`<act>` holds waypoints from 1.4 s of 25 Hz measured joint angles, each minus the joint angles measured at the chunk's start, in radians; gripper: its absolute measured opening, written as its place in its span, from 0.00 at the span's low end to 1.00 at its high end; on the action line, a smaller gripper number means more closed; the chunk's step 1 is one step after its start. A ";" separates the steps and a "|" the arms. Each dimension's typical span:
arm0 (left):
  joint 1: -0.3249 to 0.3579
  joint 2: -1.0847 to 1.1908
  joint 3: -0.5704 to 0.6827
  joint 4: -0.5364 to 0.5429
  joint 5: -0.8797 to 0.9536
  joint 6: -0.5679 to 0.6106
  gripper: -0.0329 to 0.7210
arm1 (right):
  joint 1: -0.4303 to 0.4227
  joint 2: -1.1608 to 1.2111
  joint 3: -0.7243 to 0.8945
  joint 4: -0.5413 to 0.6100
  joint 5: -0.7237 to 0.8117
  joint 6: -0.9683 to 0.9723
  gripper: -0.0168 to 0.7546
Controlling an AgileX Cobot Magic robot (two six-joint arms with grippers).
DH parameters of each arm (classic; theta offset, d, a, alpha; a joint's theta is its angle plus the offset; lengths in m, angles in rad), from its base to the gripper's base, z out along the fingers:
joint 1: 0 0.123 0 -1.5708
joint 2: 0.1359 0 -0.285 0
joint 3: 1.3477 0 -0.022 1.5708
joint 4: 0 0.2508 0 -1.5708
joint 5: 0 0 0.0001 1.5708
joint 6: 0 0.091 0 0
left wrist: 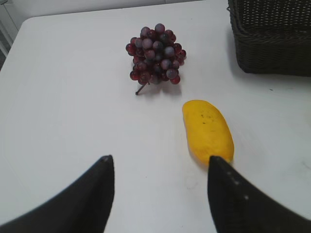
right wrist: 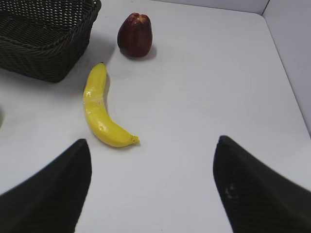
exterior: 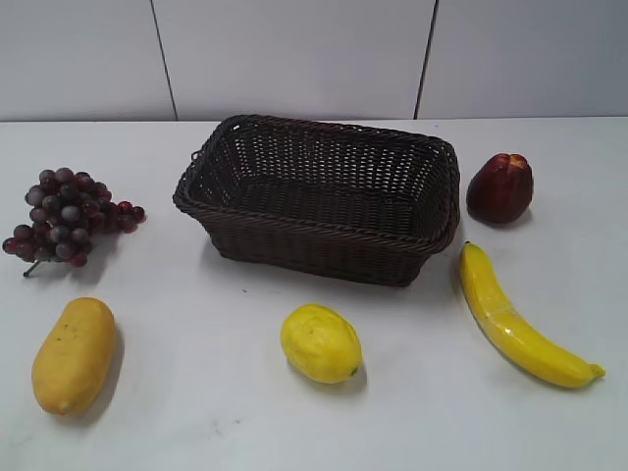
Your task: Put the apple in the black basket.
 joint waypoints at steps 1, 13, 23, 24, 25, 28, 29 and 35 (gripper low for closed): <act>0.000 0.000 0.000 0.000 0.000 0.000 0.65 | 0.000 0.000 0.000 0.000 0.000 0.000 0.79; 0.000 0.000 0.000 0.000 0.000 0.000 0.65 | 0.000 0.000 0.000 0.000 0.000 0.000 0.79; 0.000 0.000 0.000 -0.001 0.000 0.000 0.65 | 0.000 0.036 -0.022 0.001 -0.061 0.032 0.79; 0.000 0.000 0.000 -0.001 0.000 0.000 0.65 | 0.000 0.059 -0.031 0.001 -0.124 0.034 0.79; 0.000 0.000 0.000 -0.001 0.000 0.000 0.65 | 0.000 0.084 -0.037 0.002 -0.185 0.036 0.79; 0.000 0.000 0.000 -0.001 0.000 0.000 0.65 | 0.000 0.205 -0.042 0.003 -0.410 0.040 0.79; 0.000 0.000 0.000 -0.001 0.000 0.000 0.65 | 0.000 0.250 -0.042 0.001 -0.467 0.040 0.79; 0.000 0.000 0.000 -0.002 0.000 0.000 0.65 | 0.000 0.628 -0.042 -0.005 -0.820 0.041 0.79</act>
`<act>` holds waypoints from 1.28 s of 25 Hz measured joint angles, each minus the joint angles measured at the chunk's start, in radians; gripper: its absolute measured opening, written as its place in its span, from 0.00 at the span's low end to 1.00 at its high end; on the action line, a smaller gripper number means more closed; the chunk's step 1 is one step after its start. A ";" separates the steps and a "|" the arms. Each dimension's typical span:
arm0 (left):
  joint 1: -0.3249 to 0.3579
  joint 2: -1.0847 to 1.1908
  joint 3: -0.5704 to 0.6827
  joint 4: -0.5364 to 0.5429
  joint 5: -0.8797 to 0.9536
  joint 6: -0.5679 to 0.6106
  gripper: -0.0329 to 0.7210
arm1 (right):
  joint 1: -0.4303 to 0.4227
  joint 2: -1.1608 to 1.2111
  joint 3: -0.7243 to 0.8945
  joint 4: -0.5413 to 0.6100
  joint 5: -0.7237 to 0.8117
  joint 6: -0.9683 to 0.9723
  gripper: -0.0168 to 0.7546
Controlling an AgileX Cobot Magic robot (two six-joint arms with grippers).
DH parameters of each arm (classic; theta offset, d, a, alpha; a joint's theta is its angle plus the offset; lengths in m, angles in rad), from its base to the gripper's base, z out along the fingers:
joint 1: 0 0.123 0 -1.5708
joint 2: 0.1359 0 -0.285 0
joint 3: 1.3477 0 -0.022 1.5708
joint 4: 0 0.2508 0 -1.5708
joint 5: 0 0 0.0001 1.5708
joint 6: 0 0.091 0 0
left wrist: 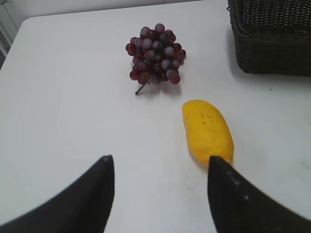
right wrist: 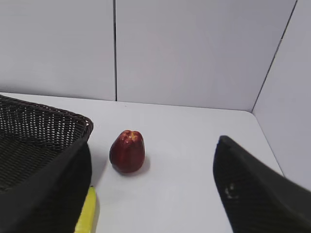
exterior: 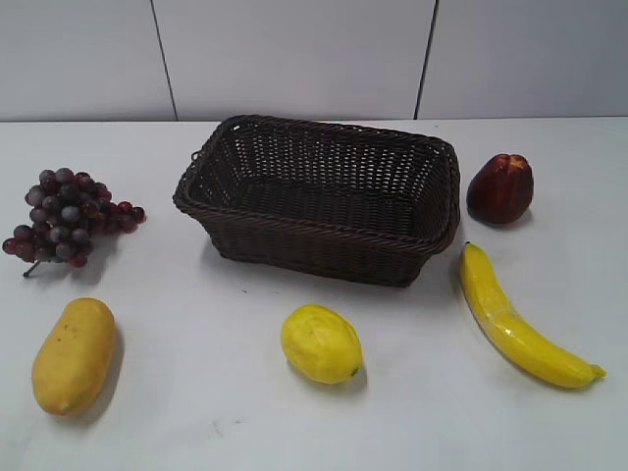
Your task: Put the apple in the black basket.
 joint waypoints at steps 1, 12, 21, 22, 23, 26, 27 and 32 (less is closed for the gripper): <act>0.000 0.000 0.000 0.000 0.000 0.000 0.65 | 0.000 0.061 0.000 0.000 -0.053 0.000 0.79; 0.000 0.000 0.000 0.000 0.000 0.000 0.65 | 0.000 0.772 -0.478 0.002 0.190 -0.010 0.87; 0.000 0.000 0.000 0.000 0.000 0.000 0.65 | 0.016 1.169 -0.956 0.045 0.644 -0.023 0.89; 0.000 0.000 0.000 0.000 0.000 0.000 0.65 | 0.024 1.201 -0.985 0.045 0.651 -0.024 0.89; 0.000 0.000 0.000 0.000 0.000 0.000 0.64 | 0.033 1.229 -1.005 0.044 0.654 -0.025 0.89; 0.000 0.000 0.000 0.000 0.000 0.000 0.64 | 0.041 1.306 -1.056 0.044 0.654 -0.025 0.89; 0.000 0.000 0.000 0.000 0.000 0.000 0.64 | 0.042 1.331 -1.064 0.043 0.653 -0.025 0.89; 0.000 0.000 0.000 0.000 0.000 0.000 0.64 | 0.042 1.429 -1.071 0.026 0.618 -0.025 0.89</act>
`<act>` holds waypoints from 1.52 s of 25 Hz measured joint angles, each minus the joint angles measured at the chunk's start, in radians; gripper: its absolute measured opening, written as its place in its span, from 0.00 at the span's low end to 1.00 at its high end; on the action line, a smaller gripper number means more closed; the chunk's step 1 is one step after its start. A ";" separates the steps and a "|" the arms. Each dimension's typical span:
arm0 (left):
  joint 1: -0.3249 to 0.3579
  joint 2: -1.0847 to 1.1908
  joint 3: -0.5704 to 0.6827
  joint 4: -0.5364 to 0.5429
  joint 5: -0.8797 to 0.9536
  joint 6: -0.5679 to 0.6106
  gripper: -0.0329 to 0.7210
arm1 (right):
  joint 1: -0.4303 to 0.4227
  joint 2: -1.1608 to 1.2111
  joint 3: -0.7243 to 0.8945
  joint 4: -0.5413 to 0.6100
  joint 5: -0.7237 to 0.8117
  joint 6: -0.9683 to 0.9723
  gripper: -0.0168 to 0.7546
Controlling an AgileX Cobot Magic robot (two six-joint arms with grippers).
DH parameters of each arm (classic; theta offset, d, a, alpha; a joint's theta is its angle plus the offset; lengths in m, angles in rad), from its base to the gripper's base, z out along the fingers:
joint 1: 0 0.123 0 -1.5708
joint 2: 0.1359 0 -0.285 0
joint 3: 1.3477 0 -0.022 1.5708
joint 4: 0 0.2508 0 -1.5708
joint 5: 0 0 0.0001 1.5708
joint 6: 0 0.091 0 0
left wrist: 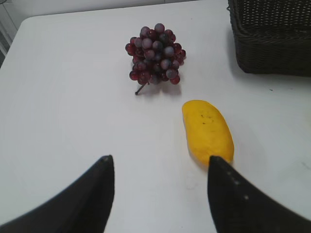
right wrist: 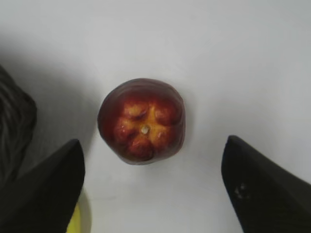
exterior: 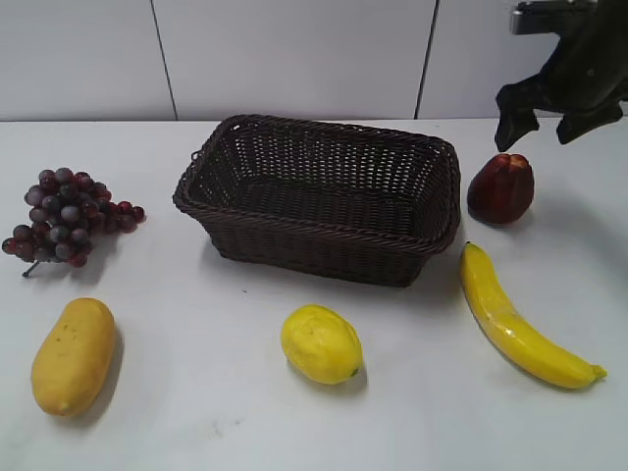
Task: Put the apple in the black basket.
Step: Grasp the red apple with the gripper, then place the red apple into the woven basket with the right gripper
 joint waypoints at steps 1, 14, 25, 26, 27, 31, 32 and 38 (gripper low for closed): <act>0.000 0.000 0.000 0.000 0.000 0.000 0.64 | 0.000 0.018 0.000 -0.004 -0.017 0.000 0.89; 0.000 0.000 0.000 0.000 0.000 0.000 0.64 | 0.001 0.132 -0.012 0.021 -0.058 0.000 0.79; 0.000 0.000 0.000 0.000 0.000 0.000 0.64 | 0.013 0.051 -0.279 0.079 0.172 -0.019 0.79; 0.000 0.000 0.000 0.000 0.000 0.000 0.64 | 0.026 0.026 -0.291 0.093 0.173 -0.029 0.79; 0.000 0.000 0.000 0.000 0.000 0.000 0.64 | 0.041 0.006 -0.302 0.110 0.173 -0.041 0.79; 0.000 0.000 0.000 0.000 0.000 0.000 0.64 | 0.149 -0.047 -0.313 0.179 0.173 -0.091 0.79; 0.000 0.000 0.000 0.000 0.000 0.000 0.64 | 0.184 -0.049 -0.313 0.183 0.173 -0.098 0.79; 0.000 0.000 0.000 0.000 0.000 0.000 0.64 | 0.368 0.001 -0.313 0.123 0.163 -0.122 0.79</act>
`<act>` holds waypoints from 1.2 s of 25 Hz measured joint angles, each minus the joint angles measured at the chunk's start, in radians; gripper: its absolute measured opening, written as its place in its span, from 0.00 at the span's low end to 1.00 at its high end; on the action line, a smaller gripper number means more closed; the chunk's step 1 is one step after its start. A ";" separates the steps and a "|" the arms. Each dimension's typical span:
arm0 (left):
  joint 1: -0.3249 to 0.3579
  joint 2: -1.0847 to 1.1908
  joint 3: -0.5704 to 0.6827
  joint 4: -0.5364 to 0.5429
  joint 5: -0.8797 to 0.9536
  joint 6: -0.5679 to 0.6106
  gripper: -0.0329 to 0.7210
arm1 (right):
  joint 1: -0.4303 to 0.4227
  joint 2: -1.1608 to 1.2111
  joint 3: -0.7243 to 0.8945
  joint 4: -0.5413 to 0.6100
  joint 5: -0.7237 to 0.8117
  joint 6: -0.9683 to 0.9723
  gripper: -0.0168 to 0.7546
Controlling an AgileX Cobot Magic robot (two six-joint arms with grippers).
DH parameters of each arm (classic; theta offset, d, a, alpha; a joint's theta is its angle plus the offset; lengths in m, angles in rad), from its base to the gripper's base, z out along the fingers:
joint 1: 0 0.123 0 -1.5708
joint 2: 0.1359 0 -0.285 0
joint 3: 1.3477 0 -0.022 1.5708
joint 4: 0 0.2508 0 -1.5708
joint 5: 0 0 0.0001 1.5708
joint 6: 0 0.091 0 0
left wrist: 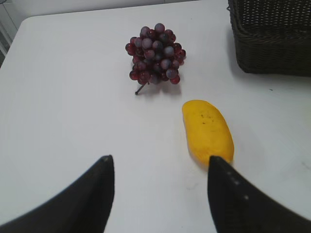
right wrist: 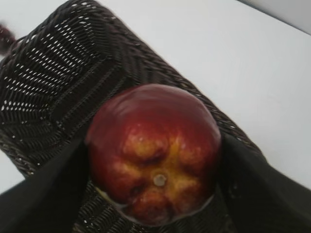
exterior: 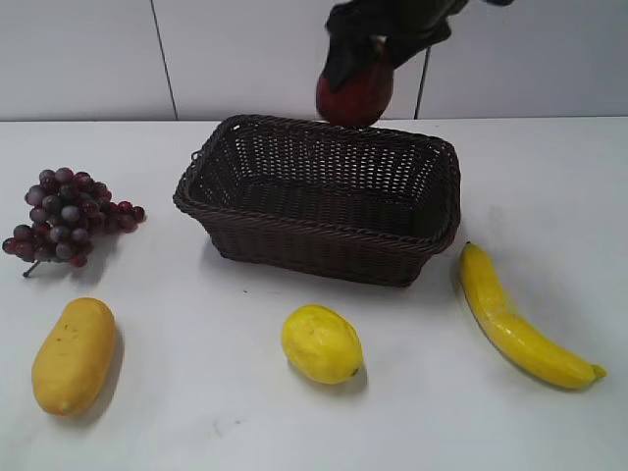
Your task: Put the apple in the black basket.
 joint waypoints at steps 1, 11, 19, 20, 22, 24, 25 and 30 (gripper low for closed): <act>0.000 0.000 0.000 0.000 0.000 0.000 0.64 | 0.023 0.021 0.000 -0.019 -0.003 -0.001 0.79; 0.000 0.000 0.000 -0.001 0.000 0.000 0.64 | 0.068 0.219 0.000 -0.112 -0.012 -0.002 0.79; 0.000 0.000 0.000 -0.001 0.000 0.000 0.64 | 0.068 0.229 0.000 -0.111 -0.033 -0.002 0.89; 0.000 0.000 0.000 -0.001 0.000 0.000 0.64 | 0.068 0.227 0.000 -0.111 -0.033 -0.002 0.89; 0.000 0.000 0.000 -0.001 0.000 0.000 0.64 | 0.068 0.210 0.000 -0.124 -0.026 -0.002 0.89; 0.000 0.000 0.000 -0.001 0.000 0.000 0.64 | 0.068 0.166 0.000 -0.148 -0.015 -0.002 0.89; 0.000 0.000 0.000 -0.001 0.000 0.000 0.64 | 0.066 0.134 0.000 -0.159 -0.008 -0.002 0.89; 0.000 0.000 0.000 -0.001 0.000 0.000 0.64 | 0.024 -0.057 0.000 -0.175 0.069 0.036 0.89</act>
